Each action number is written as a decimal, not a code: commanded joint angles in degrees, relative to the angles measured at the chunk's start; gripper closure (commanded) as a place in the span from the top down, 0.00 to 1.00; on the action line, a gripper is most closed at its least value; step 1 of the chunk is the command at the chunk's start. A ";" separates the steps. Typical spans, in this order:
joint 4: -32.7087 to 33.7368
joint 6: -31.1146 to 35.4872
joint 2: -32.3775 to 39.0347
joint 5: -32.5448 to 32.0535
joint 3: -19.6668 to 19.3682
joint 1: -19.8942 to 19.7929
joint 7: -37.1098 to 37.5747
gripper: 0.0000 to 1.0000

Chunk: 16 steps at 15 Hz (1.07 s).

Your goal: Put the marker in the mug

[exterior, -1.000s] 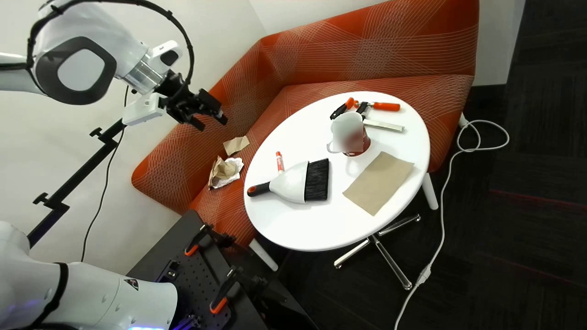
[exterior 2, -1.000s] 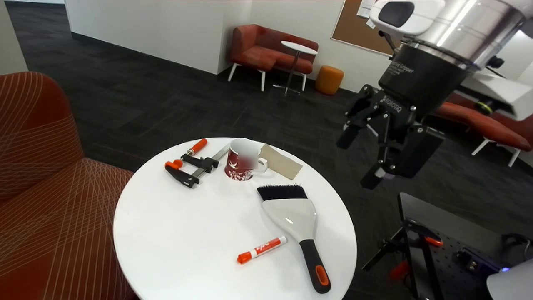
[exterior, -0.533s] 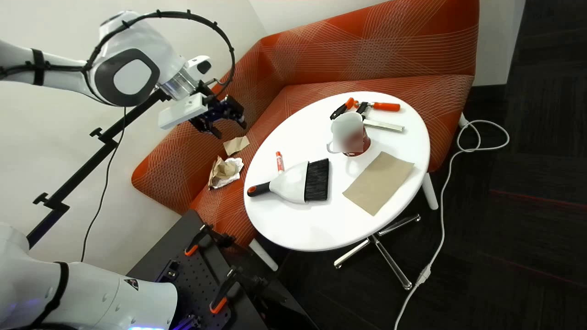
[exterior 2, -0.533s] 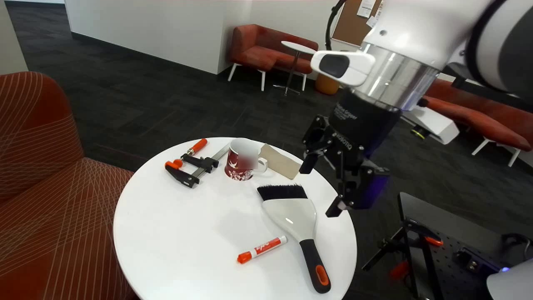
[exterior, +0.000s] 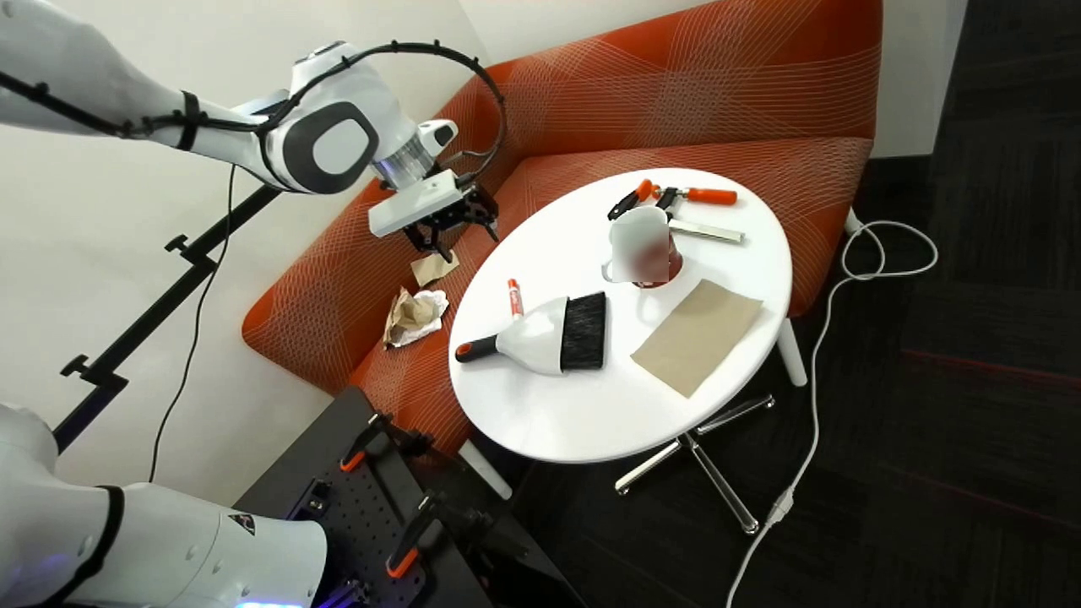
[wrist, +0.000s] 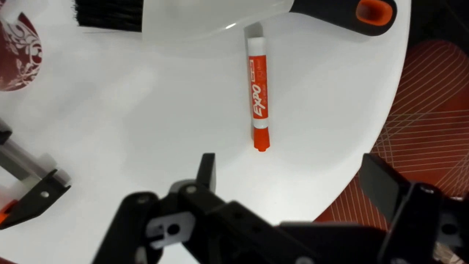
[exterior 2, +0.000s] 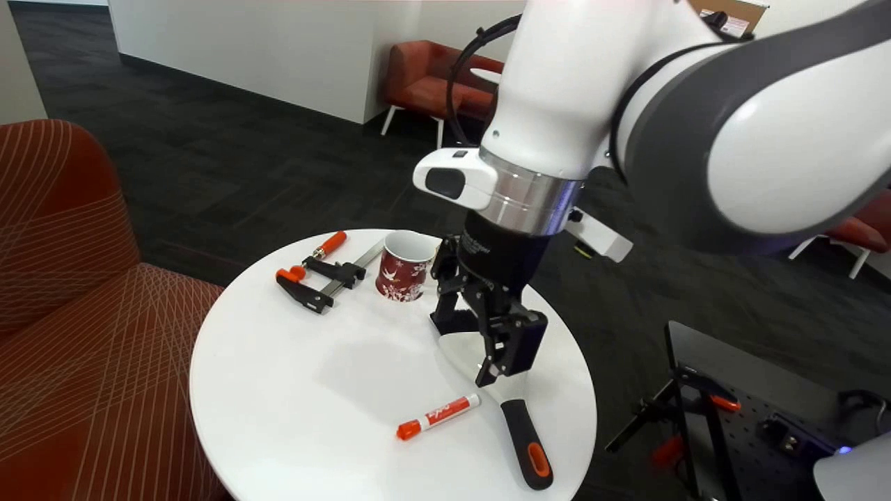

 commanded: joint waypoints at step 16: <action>7.08 11.84 18.12 -7.04 4.91 -6.17 1.26 1.00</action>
